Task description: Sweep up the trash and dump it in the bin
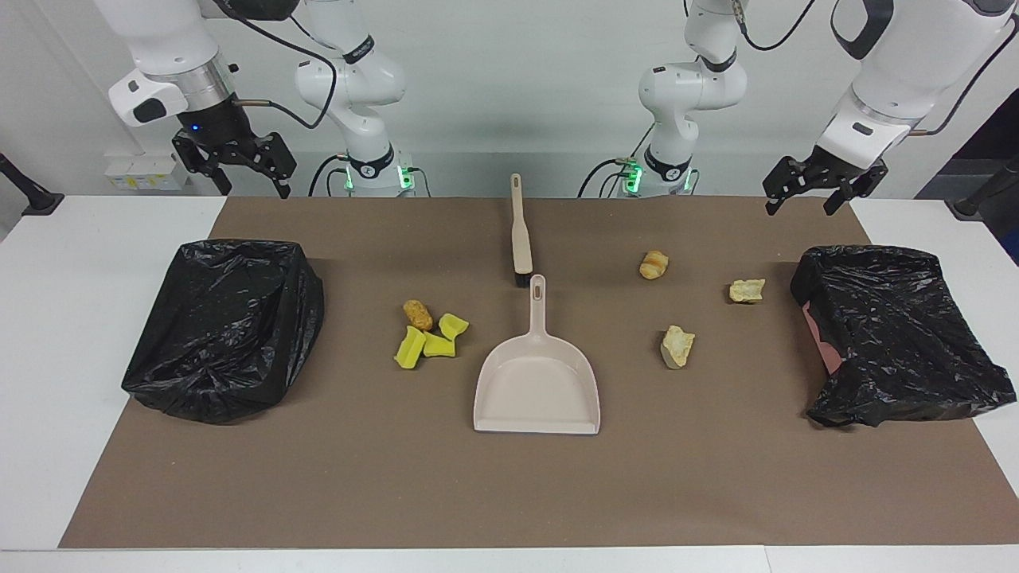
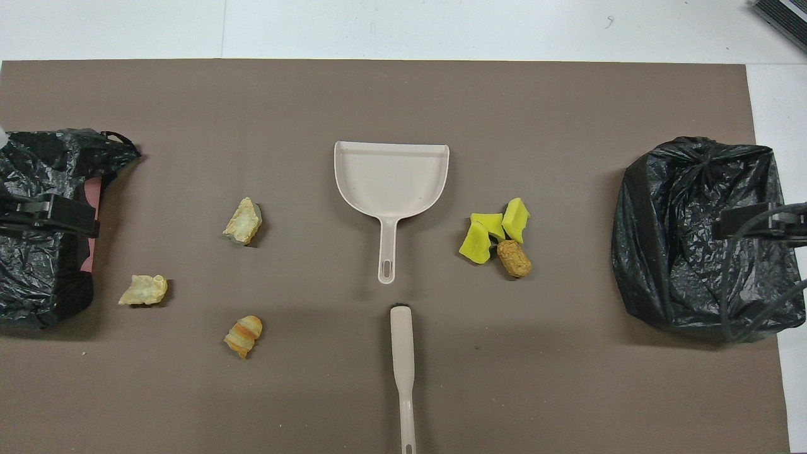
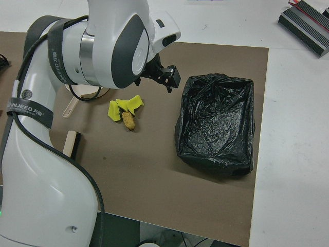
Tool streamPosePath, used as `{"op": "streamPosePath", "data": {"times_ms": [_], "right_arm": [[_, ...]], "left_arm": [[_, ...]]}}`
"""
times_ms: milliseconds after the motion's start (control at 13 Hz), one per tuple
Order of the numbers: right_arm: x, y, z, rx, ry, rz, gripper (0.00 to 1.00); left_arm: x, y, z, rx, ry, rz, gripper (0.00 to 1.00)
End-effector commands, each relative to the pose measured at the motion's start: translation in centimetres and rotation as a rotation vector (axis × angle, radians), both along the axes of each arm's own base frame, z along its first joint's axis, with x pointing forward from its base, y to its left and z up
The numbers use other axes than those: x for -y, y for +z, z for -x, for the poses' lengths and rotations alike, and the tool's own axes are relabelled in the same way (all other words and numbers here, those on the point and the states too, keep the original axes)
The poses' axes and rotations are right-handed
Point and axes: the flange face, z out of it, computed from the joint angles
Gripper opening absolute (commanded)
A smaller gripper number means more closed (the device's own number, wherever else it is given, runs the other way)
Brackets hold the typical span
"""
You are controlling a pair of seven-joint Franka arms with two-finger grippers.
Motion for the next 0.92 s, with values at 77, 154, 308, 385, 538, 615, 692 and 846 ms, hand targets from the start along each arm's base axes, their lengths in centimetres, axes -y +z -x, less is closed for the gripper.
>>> {"op": "streamPosePath", "data": {"times_ms": [77,154,308,385,538,615,692,846], "right_arm": [[0.4,-0.3,0.9,-0.009,0.02,-0.005,1.0],[0.4,-0.3,0.9,-0.009,0.02,-0.005,1.0],[0.4,-0.3,0.9,-0.009,0.02,-0.005,1.0],[0.5,-0.3,0.9,-0.007,0.017,-0.005,1.0],[0.5,-0.3,0.9,-0.007,0.019,-0.005,1.0],[0.5,-0.3,0.9,-0.009,0.019,-0.005,1.0],[0.5,-0.3,0.9,-0.007,0.019,-0.005,1.0],[0.5,-0.3,0.9,-0.007,0.019,-0.005,1.0]], "left_arm": [[0.0,-0.4,1.8,-0.006,-0.009,-0.011,1.0],[0.0,-0.4,1.8,-0.008,-0.009,-0.012,1.0],[0.1,-1.3,1.9,-0.022,-0.012,-0.011,1.0],[0.4,-1.7,1.8,-0.022,-0.013,-0.004,1.0],[2.8,-3.6,2.4,-0.033,-0.054,0.011,1.0],[3.9,-4.7,2.8,-0.034,-0.075,0.011,1.0],[5.4,-5.6,3.4,-0.03,-0.104,0.01,1.0],[8.5,-8.0,5.5,-0.029,-0.148,0.043,1.0]]}}
